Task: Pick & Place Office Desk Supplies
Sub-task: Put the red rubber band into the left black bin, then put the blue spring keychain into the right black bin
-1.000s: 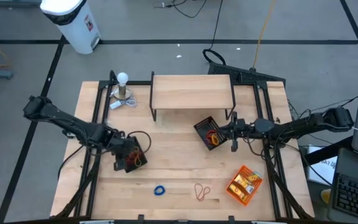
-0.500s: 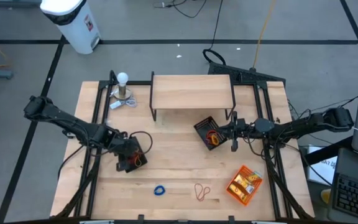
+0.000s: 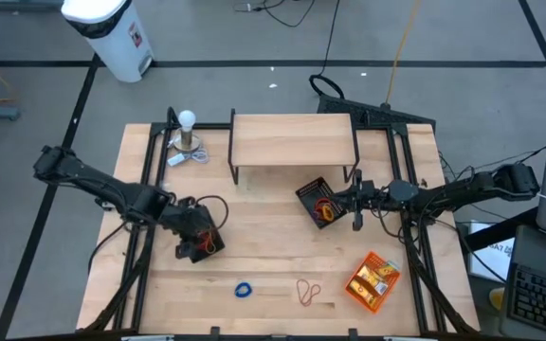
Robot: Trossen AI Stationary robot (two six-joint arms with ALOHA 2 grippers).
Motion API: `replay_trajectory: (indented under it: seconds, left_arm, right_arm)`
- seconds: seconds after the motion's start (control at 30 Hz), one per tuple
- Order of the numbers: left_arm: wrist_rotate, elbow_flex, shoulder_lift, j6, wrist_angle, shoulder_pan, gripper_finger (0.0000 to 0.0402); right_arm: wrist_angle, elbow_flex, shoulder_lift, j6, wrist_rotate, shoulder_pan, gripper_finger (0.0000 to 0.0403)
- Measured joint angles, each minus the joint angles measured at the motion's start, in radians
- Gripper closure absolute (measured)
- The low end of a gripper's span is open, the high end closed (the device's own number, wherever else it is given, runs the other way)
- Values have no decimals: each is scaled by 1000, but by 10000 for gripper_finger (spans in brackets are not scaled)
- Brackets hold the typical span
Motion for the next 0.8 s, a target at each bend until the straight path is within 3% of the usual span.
replay_trajectory:
  seconds: [0.3,0.43,0.57,0.8]
  left_arm:
    - [-202,89,-143,182,34,-3,163]
    - [-218,91,-216,235,100,17,173]
    - [-139,91,-265,234,103,44,212]
    - [-172,91,-304,343,131,46,300]
  right_arm:
    - [3,0,0,-11,1,0,403]
    - [3,0,0,-11,0,0,403]
    - [3,0,0,-11,0,0,403]
    - [3,1,0,-11,0,0,403]
